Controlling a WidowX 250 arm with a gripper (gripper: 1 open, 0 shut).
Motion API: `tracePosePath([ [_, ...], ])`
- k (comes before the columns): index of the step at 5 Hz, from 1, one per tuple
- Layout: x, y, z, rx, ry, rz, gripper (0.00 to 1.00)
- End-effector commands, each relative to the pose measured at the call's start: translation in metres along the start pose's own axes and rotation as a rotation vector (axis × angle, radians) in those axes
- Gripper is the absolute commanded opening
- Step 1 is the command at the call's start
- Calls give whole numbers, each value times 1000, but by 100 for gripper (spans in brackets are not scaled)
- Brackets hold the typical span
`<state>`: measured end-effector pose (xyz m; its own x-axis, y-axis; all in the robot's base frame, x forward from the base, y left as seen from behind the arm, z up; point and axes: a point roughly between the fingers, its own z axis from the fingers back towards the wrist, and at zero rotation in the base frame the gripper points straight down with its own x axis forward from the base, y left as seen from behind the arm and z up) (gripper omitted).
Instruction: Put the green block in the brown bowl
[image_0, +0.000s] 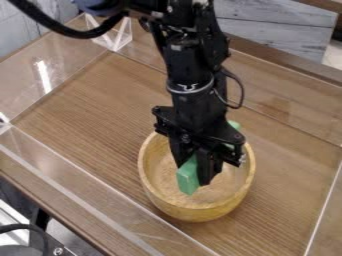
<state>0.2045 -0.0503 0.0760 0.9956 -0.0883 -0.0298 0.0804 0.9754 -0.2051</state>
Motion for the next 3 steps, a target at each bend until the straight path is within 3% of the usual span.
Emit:
tracePosePath([
  [1,7,2,5,-7,-34,-2,0],
  [2,8,2,4,-12,-33,1,100],
  [3,9,3,3,-16,-34,3,100],
])
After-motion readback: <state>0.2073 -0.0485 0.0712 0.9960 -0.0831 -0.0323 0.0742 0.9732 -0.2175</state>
